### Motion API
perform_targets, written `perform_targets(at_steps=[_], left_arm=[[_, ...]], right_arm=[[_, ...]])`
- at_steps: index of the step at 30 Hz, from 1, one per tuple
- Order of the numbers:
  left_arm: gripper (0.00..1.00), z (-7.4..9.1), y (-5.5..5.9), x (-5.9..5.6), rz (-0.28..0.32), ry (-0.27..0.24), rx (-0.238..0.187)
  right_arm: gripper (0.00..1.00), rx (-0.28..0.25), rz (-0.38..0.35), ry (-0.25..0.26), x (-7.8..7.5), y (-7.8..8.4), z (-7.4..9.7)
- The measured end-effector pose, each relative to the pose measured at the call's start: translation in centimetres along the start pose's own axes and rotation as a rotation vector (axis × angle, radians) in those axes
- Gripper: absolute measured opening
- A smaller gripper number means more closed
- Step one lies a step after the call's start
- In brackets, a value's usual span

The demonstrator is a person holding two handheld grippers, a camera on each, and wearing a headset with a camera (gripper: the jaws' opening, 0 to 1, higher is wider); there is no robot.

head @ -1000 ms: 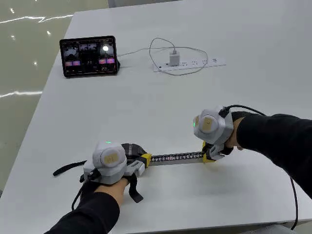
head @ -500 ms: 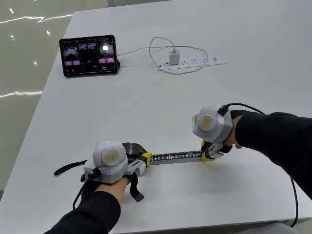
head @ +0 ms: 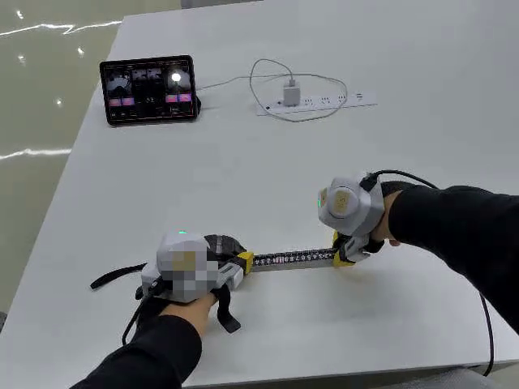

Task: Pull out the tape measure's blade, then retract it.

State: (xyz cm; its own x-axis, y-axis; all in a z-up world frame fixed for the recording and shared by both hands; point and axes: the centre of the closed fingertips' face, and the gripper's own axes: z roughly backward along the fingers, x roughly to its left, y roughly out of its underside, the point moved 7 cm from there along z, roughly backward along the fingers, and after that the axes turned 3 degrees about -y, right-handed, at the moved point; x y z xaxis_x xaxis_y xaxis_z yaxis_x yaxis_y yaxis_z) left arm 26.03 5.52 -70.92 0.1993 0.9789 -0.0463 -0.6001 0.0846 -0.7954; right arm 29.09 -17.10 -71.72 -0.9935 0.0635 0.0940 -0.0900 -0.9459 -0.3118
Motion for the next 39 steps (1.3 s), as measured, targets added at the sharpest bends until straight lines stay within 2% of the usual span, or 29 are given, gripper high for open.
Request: perform_targets(at_steps=[25,39], left_arm=[[0.61,-0.01,0.03,0.09,0.002,0.003,0.001],[0.61,-0.02,0.05,0.03,0.003,0.004,0.001]], right_arm=[[0.10,0.009,-0.010,0.008,0.06,-0.75,-0.31],[0.10,-0.003,-0.011,0.001,0.02,-0.97,-0.40]])
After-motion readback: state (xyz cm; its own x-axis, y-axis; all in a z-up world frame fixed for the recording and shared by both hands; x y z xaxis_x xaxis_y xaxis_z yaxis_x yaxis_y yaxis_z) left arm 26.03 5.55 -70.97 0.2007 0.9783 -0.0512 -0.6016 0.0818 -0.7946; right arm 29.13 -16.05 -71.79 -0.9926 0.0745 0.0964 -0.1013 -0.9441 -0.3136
